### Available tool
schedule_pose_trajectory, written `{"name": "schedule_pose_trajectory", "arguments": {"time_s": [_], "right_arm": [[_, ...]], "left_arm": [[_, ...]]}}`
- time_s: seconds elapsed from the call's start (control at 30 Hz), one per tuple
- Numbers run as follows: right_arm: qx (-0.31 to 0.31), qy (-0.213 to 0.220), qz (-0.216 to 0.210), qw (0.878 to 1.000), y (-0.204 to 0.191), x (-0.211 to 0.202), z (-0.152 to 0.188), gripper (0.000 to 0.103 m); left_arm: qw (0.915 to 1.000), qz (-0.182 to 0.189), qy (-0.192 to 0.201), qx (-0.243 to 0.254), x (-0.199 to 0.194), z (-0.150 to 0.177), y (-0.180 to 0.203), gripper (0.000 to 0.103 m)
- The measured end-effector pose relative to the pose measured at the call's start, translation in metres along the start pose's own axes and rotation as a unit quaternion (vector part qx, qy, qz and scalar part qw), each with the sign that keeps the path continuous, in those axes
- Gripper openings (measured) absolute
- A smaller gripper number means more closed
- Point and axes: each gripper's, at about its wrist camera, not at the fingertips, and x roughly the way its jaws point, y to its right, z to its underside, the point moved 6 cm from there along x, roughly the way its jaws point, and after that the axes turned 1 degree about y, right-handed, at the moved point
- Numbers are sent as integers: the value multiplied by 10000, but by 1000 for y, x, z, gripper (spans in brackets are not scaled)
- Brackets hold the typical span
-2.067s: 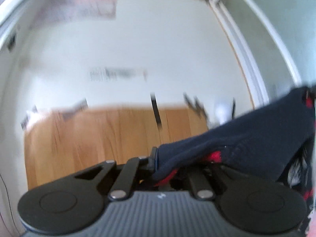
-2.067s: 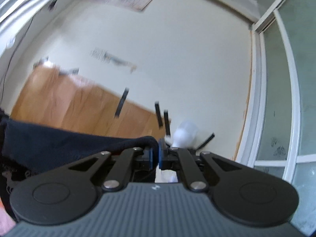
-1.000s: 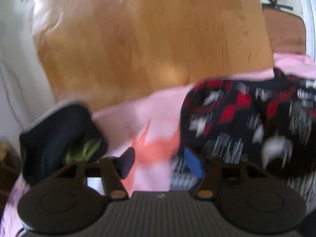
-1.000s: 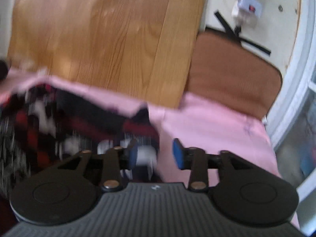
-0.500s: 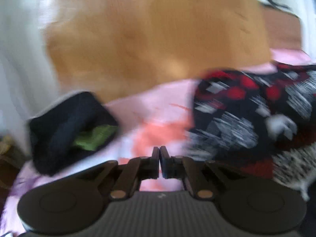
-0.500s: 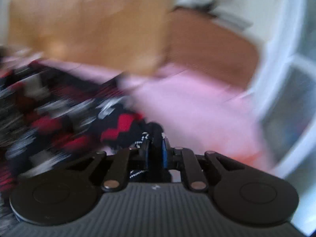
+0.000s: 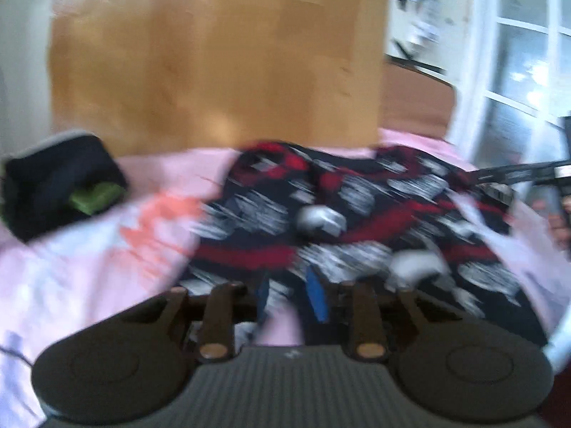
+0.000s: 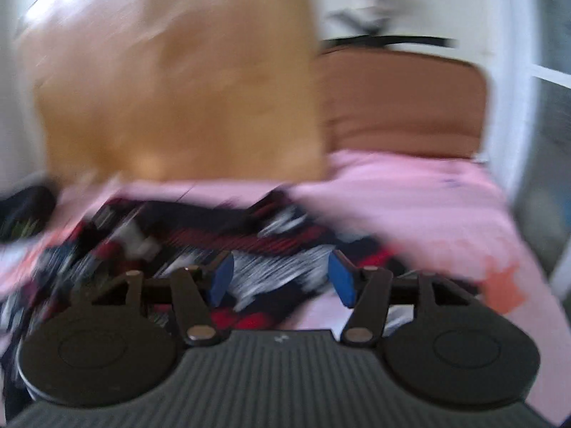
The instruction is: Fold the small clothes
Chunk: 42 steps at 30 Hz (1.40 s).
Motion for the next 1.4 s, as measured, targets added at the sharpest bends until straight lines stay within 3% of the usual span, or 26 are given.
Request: {"name": "schedule_pose_trajectory", "arguments": {"time_s": [0.07, 0.2, 0.37, 0.57, 0.93, 1.17, 1.27, 1.4], "right_arm": [[-371, -169, -101, 9991, -26, 3, 16, 61], [-505, -309, -185, 9981, -39, 0, 36, 65], [-277, -338, -149, 9989, -26, -4, 46, 69], [-99, -347, -123, 9993, -20, -8, 48, 71], [125, -413, -310, 9986, -42, 7, 39, 75], [71, -445, -309, 9985, -52, 1, 43, 75], [141, -438, -268, 9986, -44, -16, 53, 78], [502, -572, -406, 9963, -32, -40, 76, 80]], "left_arm": [[9996, 215, -125, -159, 1, 11, 10, 35], [9978, 358, -258, -493, 5, 23, 13, 35], [9979, 120, -244, -581, 1, 26, 4, 35], [9975, 83, -64, -694, -14, 29, 7, 35], [9937, 0, 204, -1100, -62, 50, -19, 41], [9937, 141, 38, -1111, -28, 39, -7, 46], [9940, -56, -166, -1081, -6, 35, -6, 47], [9891, 232, -511, -1359, 18, 38, -4, 43]]}}
